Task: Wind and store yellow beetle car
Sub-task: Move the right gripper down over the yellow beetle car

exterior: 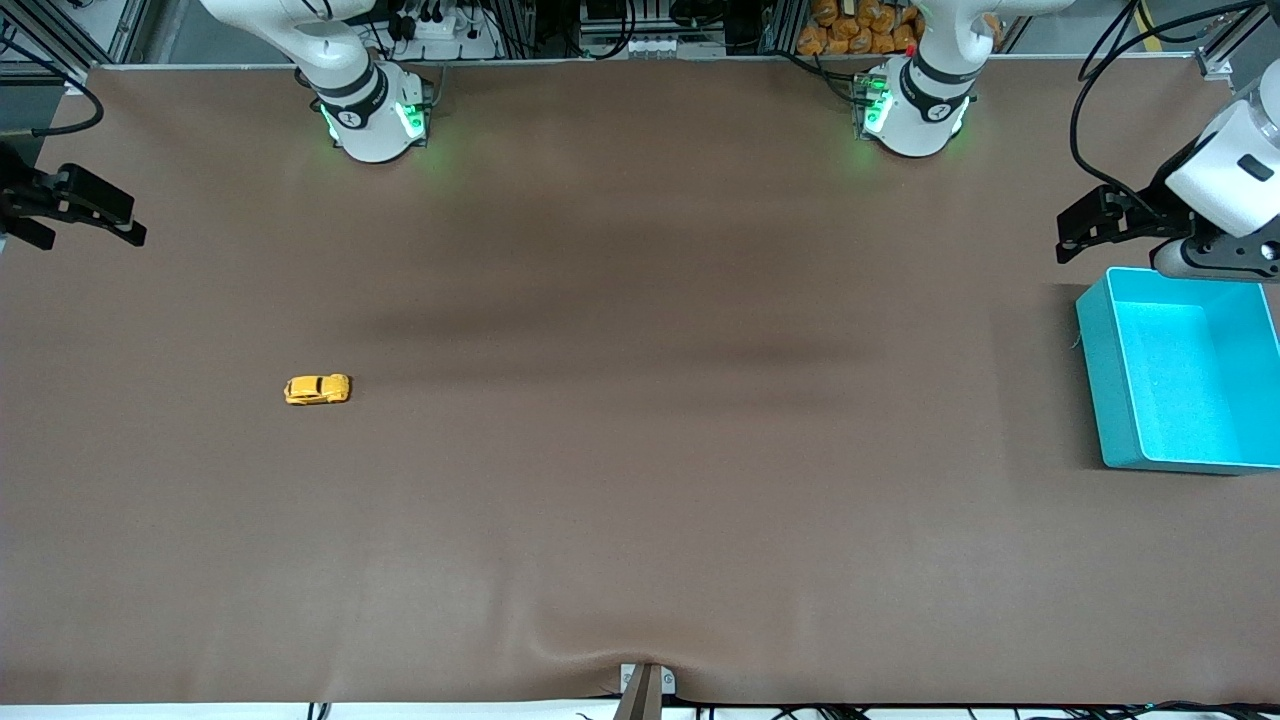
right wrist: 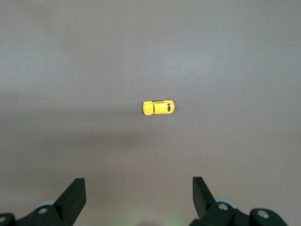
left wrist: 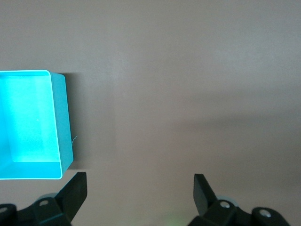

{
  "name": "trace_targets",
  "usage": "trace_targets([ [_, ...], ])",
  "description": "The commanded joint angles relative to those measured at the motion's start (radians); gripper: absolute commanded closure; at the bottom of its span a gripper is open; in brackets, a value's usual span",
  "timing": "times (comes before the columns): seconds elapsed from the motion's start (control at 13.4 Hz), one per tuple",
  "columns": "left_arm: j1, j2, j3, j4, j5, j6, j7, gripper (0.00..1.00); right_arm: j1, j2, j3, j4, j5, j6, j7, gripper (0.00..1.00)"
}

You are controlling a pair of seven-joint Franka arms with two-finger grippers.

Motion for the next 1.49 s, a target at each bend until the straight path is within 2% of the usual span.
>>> trace_targets([
  [0.0, 0.003, -0.012, 0.003, -0.007, -0.02, -0.013, -0.005, 0.0, -0.013, -0.033, 0.008, -0.036, 0.019, 0.003, -0.015, 0.0],
  [0.37, 0.004, -0.014, 0.003, -0.01, -0.012, -0.013, -0.009, 0.0, -0.007, -0.032, 0.008, -0.051, 0.019, 0.014, -0.024, 0.0],
  [0.82, 0.004, -0.014, 0.003, -0.008, -0.013, -0.013, -0.018, 0.0, -0.007, -0.027, 0.009, -0.216, 0.016, 0.198, -0.165, 0.0],
  [1.19, 0.004, -0.014, 0.005, -0.007, -0.015, -0.013, -0.014, 0.0, 0.004, 0.013, 0.011, -0.365, 0.007, 0.339, -0.442, 0.0],
  [1.42, 0.004, -0.014, 0.005, -0.013, -0.013, -0.013, -0.018, 0.0, -0.008, 0.101, 0.011, -0.372, 0.01, 0.368, -0.651, 0.0],
])
